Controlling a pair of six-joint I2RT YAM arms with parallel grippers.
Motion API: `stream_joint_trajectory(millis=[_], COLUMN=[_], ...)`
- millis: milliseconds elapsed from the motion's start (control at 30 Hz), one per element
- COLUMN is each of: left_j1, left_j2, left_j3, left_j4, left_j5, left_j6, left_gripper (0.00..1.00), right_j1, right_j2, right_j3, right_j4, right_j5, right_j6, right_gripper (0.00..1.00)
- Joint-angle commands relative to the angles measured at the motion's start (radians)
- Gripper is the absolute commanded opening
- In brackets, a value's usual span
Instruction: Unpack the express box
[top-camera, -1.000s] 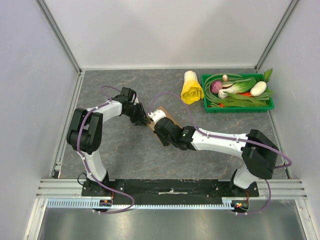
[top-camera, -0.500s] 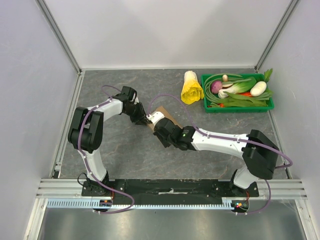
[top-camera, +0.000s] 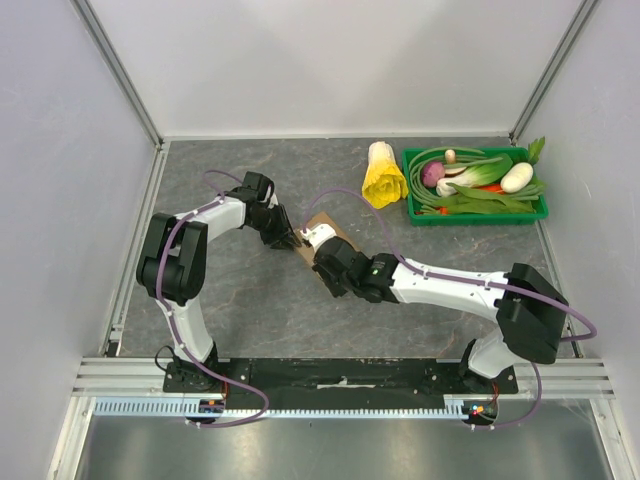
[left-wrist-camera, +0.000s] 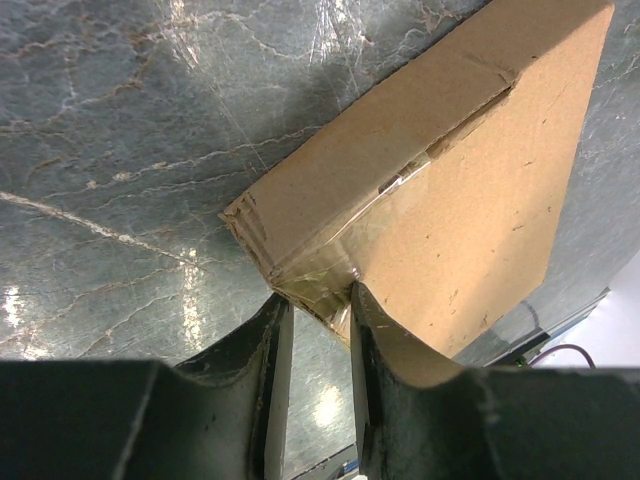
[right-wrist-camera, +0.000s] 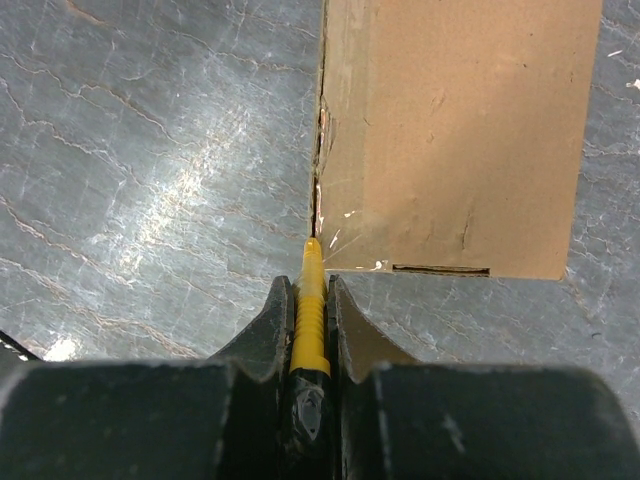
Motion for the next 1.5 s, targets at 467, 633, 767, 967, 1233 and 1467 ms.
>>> stream_joint_trajectory(millis=[467, 633, 767, 967, 1233, 1467], left_j1=[0.021, 0.018, 0.019, 0.019, 0.018, 0.019], left_j2=[0.014, -0.004, -0.055, -0.151, -0.105, 0.023], left_j3=[-0.006, 0.000, -0.003, 0.013, 0.077, 0.120], left_j4=[0.028, 0.031, 0.038, 0.052, 0.204, 0.270], left_j5=[-0.154, -0.112, -0.076, -0.042, -0.059, -0.043], left_j6=[0.050, 0.043, 0.059, 0.089, 0.114, 0.051], left_gripper=[0.34, 0.36, 0.50, 0.66, 0.68, 0.66], right_j1=[0.011, 0.011, 0.010, 0.008, 0.010, 0.010], right_j2=[-0.177, -0.214, -0.211, -0.217, -0.093, 0.035], right_j3=[0.024, 0.021, 0.008, -0.013, -0.019, 0.002], right_j4=[-0.020, 0.039, 0.034, 0.008, 0.099, 0.114], right_j5=[0.171, 0.197, 0.225, 0.220, -0.054, 0.016], right_j6=[0.051, 0.059, 0.085, 0.128, 0.021, 0.085], right_gripper=[0.00, 0.00, 0.00, 0.00, 0.00, 0.00])
